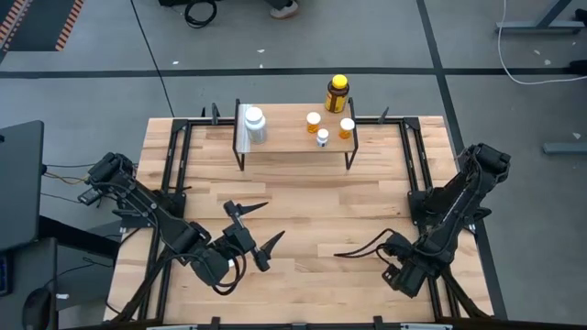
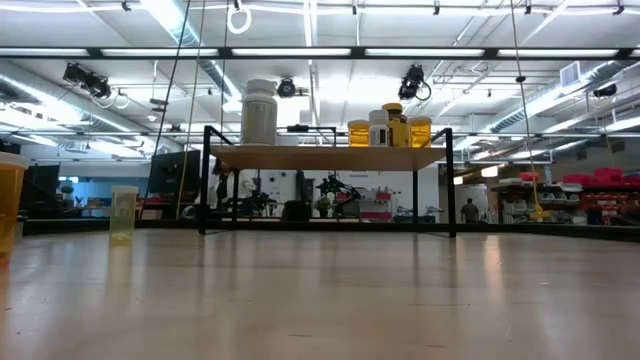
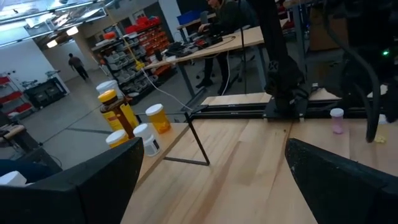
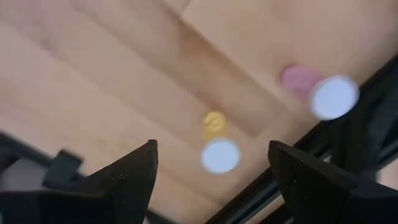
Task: Pick and place medicine bottles onto shelf by color
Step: Put the right small yellow medicine bottle on the shelf
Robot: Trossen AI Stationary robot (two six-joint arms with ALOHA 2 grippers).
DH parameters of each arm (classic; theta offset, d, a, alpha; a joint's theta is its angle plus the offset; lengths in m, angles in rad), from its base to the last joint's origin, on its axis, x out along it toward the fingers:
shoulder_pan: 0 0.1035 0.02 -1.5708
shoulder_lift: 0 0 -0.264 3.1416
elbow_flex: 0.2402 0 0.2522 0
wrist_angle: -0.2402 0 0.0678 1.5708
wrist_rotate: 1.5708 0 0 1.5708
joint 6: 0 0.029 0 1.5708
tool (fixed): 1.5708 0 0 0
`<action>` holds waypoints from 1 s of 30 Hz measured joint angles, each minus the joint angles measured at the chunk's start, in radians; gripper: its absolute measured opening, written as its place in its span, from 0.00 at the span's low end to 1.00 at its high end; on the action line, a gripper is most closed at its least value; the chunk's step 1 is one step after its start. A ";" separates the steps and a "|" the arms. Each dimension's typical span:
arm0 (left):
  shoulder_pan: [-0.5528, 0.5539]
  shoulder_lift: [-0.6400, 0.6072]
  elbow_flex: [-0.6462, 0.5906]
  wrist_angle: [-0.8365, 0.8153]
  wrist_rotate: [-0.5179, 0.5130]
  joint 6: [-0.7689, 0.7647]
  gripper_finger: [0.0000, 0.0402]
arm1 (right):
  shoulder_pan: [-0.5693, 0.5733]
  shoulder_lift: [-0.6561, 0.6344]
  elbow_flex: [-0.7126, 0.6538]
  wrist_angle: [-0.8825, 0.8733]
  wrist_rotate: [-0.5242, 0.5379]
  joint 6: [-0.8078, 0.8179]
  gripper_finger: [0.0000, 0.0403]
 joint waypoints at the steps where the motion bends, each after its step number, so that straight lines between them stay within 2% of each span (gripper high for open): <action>1: 0.000 0.000 0.000 0.000 0.000 0.000 1.00 | 0.005 0.000 0.000 0.013 -0.014 0.012 0.77; 5: 0.000 0.000 0.000 0.000 0.000 0.000 1.00 | 0.033 0.005 0.000 0.048 -0.020 0.075 0.77; 12: 0.000 0.000 0.000 0.000 0.000 0.001 1.00 | 0.083 0.018 0.001 0.050 0.071 0.167 0.77; 20: 0.009 0.000 0.000 0.000 0.000 0.002 1.00 | 0.089 0.097 0.000 0.062 0.023 0.145 0.77; 30: 0.011 0.000 0.000 0.000 0.000 0.002 1.00 | 0.089 0.108 0.000 0.065 0.022 0.133 0.76</action>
